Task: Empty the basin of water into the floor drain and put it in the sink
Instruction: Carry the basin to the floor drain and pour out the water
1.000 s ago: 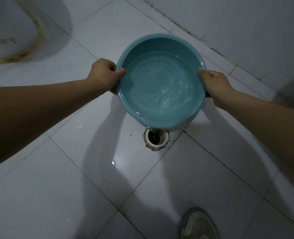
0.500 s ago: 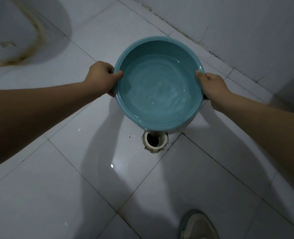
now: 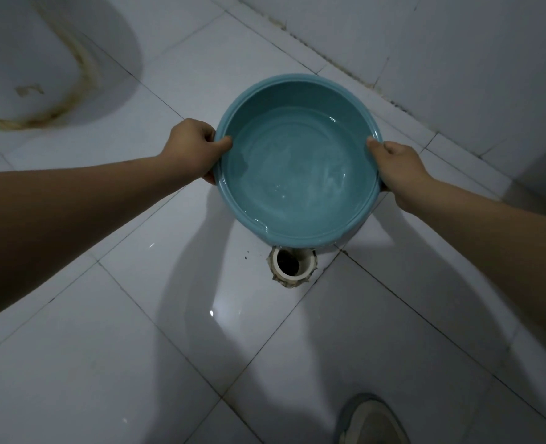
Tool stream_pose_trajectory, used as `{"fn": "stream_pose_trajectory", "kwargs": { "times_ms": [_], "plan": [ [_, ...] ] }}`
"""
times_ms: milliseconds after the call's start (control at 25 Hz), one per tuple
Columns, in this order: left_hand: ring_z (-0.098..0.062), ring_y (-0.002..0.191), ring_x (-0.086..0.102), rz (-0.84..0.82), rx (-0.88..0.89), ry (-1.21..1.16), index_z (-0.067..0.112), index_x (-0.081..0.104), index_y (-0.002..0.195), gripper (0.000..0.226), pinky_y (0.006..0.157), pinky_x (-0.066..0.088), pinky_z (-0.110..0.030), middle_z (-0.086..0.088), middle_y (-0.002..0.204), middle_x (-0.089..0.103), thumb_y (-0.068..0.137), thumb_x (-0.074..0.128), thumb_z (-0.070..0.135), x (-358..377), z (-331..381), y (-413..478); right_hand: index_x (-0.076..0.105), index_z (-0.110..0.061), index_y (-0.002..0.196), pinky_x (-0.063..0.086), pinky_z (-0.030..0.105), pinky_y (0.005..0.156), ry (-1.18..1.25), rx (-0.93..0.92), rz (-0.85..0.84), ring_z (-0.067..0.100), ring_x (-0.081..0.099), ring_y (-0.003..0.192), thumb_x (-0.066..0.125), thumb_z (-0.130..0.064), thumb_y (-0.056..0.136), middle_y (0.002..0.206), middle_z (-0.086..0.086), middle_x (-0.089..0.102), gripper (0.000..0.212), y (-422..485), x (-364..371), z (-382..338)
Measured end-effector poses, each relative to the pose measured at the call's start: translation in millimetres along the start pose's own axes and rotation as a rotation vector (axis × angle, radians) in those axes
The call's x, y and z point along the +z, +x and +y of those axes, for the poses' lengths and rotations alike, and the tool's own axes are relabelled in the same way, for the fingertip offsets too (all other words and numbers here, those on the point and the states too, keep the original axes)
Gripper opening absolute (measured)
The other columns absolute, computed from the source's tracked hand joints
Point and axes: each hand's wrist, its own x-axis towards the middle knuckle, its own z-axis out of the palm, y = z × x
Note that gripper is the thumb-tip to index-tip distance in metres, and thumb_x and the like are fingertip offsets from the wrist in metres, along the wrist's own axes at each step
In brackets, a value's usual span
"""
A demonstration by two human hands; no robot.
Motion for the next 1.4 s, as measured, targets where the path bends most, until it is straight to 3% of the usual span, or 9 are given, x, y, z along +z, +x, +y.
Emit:
{"fn": "stream_pose_trajectory", "kwargs": {
  "times_ms": [120,680,1000,1280,1400],
  "plan": [
    [-0.019,0.043,0.069,0.0,-0.001,0.004,-0.009,0.066,0.092,0.038,0.038,0.053,-0.021,-0.018,0.074,0.07,0.095,0.064,0.028,0,1,-2,0.067,-0.014,0.091,0.059,0.028,0.054,-0.011,-0.007,-0.005,0.02,0.068,0.068,0.05,-0.046,0.098,0.085,0.008,0.071,0.038,-1,-1,0],
    [-0.017,0.046,0.071,0.0,0.009,0.023,-0.004,0.068,0.092,0.034,0.039,0.053,-0.02,-0.015,0.075,0.071,0.097,0.062,0.03,-5,5,-6,0.066,-0.021,0.085,0.062,0.039,0.069,-0.029,-0.027,-0.003,0.025,0.071,0.076,0.049,-0.048,0.098,0.091,0.012,0.073,0.035,-6,-2,-4],
    [-0.017,0.046,0.07,0.007,0.02,0.021,-0.005,0.068,0.094,0.036,0.039,0.053,-0.02,-0.016,0.076,0.071,0.096,0.062,0.03,-6,7,-9,0.066,-0.018,0.083,0.062,0.048,0.075,-0.041,-0.046,0.017,0.036,0.072,0.087,0.05,-0.049,0.096,0.098,0.019,0.074,0.038,-9,-2,-4],
    [-0.018,0.043,0.069,0.016,0.034,0.021,-0.007,0.066,0.093,0.037,0.039,0.054,-0.021,-0.018,0.076,0.07,0.096,0.062,0.029,-9,11,-11,0.069,-0.009,0.093,0.062,0.047,0.073,-0.052,-0.065,0.029,0.029,0.072,0.079,0.05,-0.051,0.096,0.096,0.017,0.074,0.046,-7,-4,-5],
    [-0.017,0.042,0.069,0.02,0.042,0.013,-0.007,0.066,0.092,0.036,0.038,0.053,-0.02,-0.017,0.074,0.07,0.096,0.062,0.028,-9,12,-11,0.069,-0.008,0.092,0.061,0.049,0.073,-0.058,-0.073,0.039,0.034,0.072,0.084,0.049,-0.05,0.096,0.095,0.018,0.074,0.047,-7,-4,-5]
  ]
}}
